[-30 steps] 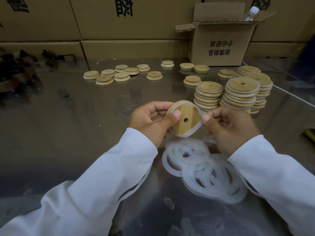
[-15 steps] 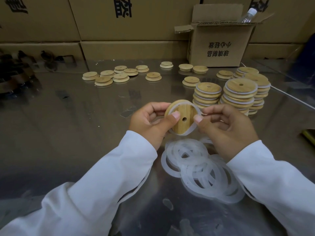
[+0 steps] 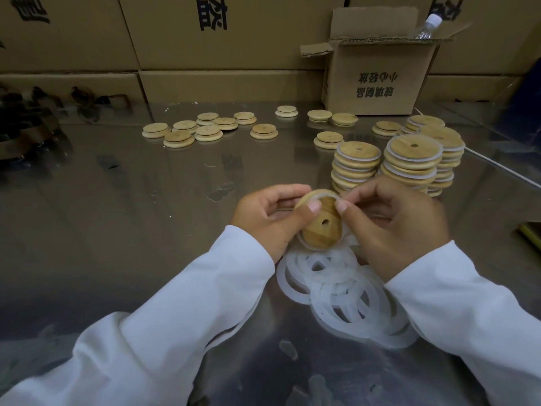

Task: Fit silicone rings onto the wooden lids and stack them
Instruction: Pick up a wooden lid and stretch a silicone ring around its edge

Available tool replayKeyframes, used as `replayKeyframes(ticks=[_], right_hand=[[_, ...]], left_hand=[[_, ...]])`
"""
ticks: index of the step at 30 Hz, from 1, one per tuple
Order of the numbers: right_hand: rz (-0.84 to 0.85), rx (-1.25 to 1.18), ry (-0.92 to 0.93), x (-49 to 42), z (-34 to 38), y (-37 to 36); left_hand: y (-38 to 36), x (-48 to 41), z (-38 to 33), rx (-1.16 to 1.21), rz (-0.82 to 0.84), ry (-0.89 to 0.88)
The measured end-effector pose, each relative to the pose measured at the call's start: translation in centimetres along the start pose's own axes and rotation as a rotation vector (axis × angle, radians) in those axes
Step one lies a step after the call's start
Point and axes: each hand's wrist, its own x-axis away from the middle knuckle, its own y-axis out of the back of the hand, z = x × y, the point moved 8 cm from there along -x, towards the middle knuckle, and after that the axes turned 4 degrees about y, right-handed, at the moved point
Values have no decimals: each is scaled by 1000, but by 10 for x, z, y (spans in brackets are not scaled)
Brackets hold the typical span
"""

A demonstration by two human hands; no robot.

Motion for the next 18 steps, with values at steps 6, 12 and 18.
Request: replayKeyframes(ticks=[6,12,18], right_hand=[[87,-68,-49,0,-5,-6],[88,-151,-99,-3,-10,-4],[84,-199,-115,-7,-10,1]], left_hand=[[-1,2,-12,-166,38,-123],[-1,4,-30,-360,71,-251],[-3,6,-41,-287,140,-283]])
